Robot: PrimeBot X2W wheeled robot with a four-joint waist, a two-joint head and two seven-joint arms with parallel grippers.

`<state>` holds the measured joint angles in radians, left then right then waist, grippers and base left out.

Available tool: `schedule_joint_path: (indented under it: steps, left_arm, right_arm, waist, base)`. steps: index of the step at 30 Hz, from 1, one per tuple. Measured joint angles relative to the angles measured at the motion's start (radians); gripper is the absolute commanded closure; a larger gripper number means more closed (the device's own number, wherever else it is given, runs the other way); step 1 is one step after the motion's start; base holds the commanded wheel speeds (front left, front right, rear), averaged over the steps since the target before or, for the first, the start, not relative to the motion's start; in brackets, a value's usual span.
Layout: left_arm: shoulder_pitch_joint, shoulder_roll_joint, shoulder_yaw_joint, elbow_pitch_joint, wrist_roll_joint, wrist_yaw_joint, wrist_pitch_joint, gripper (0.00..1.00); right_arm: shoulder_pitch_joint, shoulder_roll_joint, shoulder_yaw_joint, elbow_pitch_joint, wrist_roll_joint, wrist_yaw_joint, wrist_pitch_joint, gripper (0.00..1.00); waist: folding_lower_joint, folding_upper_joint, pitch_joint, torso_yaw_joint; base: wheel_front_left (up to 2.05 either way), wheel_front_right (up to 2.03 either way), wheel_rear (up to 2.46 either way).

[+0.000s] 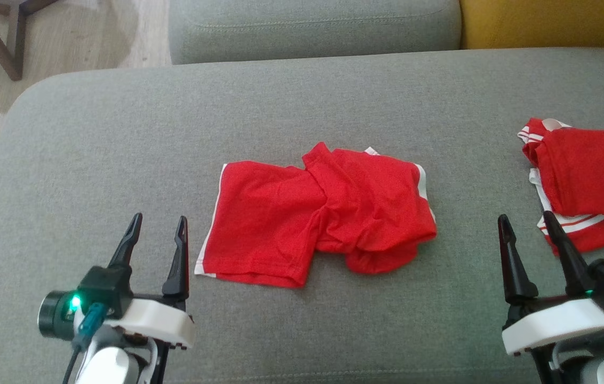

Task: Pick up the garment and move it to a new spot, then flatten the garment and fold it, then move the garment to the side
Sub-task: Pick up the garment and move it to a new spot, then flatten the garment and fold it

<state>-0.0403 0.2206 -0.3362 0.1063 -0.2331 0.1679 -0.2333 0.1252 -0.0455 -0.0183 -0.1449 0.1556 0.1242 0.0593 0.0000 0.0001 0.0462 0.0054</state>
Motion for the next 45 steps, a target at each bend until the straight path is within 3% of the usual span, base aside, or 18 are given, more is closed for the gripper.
schedule_joint_path:
  steps: [23,29,36,45]
  left_arm:
    - [-0.002,0.005,-0.01,-0.009,-0.008,0.019,0.004,0.0]
    - [-0.024,0.004,-0.02,-0.02,0.0,0.027,0.003,0.0]
    - [-0.099,-0.009,-0.04,-0.03,0.018,0.031,-0.004,0.0]
    - [-0.18,-0.039,-0.054,-0.031,0.04,0.03,-0.015,0.0]
  right_arm:
    - [-0.002,0.0,0.032,0.008,-0.002,0.0,0.012,0.0]
    - [-0.061,-0.062,0.243,0.062,0.014,0.0,0.081,0.0]
    - [-0.235,-0.15,0.524,0.162,0.078,0.0,0.127,0.0]
    - [-0.472,-0.194,0.812,0.369,0.138,0.0,0.155,0.0]
  waist:
    - [0.0,0.0,0.027,0.01]
    - [0.0,0.0,0.069,0.018]
    - [0.0,-0.0001,0.132,0.045]
    - [0.0,-0.0001,0.194,0.123]
  base:
    - [0.0,0.0,0.0]
    - [0.0,0.0,0.0]
    - [0.0,0.0,0.0]
    - [0.0,0.0,0.0]
